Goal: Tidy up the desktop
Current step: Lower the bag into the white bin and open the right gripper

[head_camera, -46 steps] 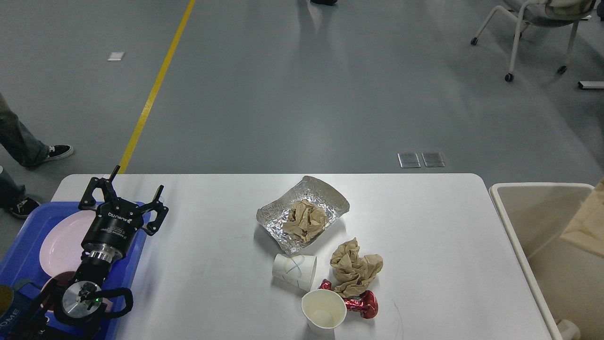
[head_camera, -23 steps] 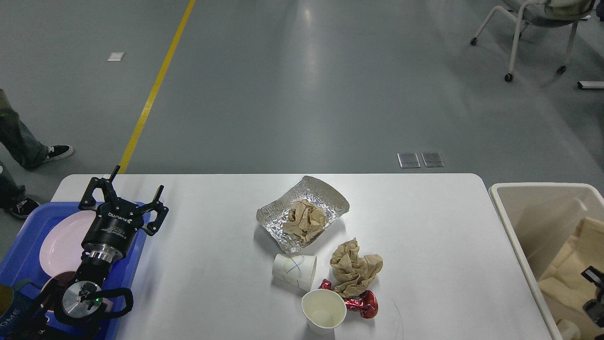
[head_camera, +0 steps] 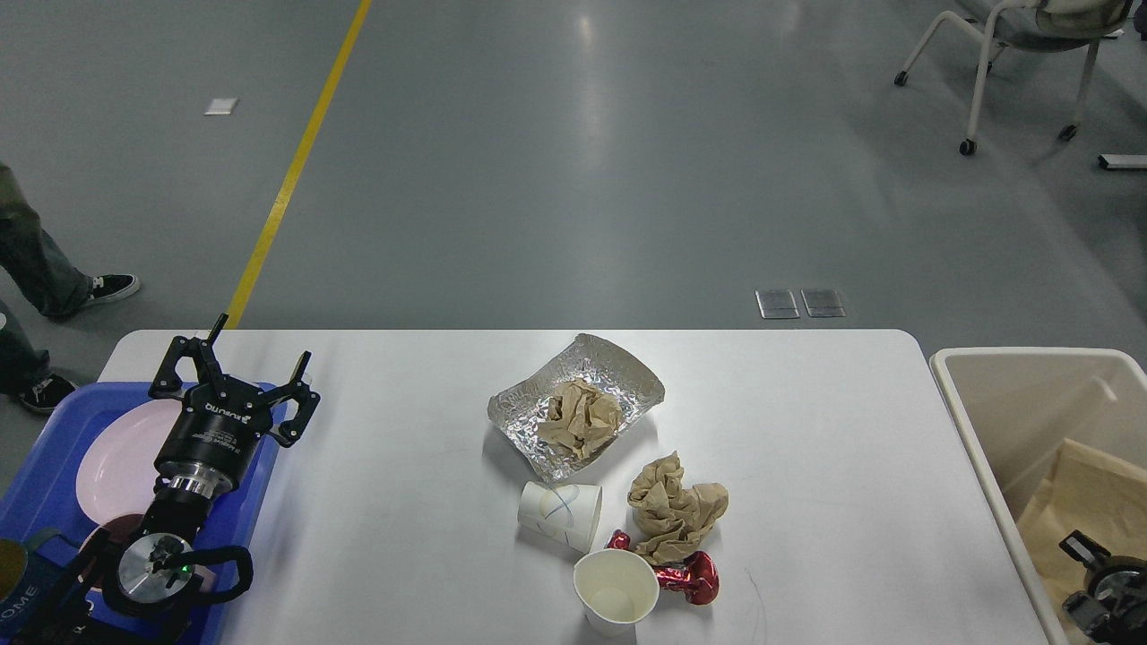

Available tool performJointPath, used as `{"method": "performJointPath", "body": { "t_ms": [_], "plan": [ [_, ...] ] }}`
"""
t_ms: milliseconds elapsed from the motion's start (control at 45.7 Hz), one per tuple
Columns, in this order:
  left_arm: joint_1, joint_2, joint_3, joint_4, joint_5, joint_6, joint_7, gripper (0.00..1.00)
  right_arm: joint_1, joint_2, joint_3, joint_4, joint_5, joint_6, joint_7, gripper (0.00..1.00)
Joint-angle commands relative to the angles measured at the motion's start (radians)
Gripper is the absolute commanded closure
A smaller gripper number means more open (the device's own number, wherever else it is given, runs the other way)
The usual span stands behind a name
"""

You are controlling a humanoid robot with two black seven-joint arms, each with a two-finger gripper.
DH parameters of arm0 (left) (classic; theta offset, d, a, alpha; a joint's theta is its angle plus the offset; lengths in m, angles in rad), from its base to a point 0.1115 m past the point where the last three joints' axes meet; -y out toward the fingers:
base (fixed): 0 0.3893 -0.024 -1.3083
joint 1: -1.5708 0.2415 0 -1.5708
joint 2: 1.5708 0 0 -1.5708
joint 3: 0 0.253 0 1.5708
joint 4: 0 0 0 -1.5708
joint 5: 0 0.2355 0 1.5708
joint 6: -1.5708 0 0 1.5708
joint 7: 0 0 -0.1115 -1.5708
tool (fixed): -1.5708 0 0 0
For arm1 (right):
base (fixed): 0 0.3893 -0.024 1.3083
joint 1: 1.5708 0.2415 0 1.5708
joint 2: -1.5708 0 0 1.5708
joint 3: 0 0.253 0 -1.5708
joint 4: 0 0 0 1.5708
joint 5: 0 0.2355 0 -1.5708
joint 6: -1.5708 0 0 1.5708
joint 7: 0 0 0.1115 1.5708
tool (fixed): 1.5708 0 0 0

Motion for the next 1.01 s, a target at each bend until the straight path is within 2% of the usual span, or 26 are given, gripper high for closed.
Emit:
{"method": "performJointPath", "body": {
  "t_ms": [0, 219, 241, 284, 350, 372, 525, 984],
  "plan": [
    [0.000, 0.000, 0.000, 0.000, 0.000, 0.000, 0.000, 0.04, 0.000, 0.001, 0.000, 0.001, 0.000, -0.001, 0.000, 1.00],
    [0.000, 0.000, 0.000, 0.000, 0.000, 0.000, 0.000, 0.04, -0.002, 0.001, -0.003, 0.001, -0.001, -0.001, 0.002, 1.00],
    [0.000, 0.000, 0.000, 0.000, 0.000, 0.000, 0.000, 0.04, -0.002, 0.001, -0.001, 0.001, 0.000, -0.003, 0.002, 0.94],
    [0.000, 0.000, 0.000, 0.000, 0.000, 0.000, 0.000, 0.04, -0.002, 0.001, 0.007, 0.001, 0.000, -0.012, 0.002, 0.68],
    [0.000, 0.000, 0.000, 0.000, 0.000, 0.000, 0.000, 0.04, 0.000, -0.001, 0.003, 0.002, 0.000, -0.047, 0.002, 0.16],
    [0.000, 0.000, 0.000, 0.000, 0.000, 0.000, 0.000, 0.04, 0.001, -0.002, 0.003, 0.002, 0.000, -0.064, 0.002, 0.02],
    [0.000, 0.000, 0.000, 0.000, 0.000, 0.000, 0.000, 0.04, 0.003, -0.001, -0.004, 0.007, -0.001, -0.123, 0.002, 0.00],
    [0.000, 0.000, 0.000, 0.000, 0.000, 0.000, 0.000, 0.04, 0.057, -0.038, -0.013, 0.039, -0.020, -0.089, 0.003, 0.00]
  ]
}}
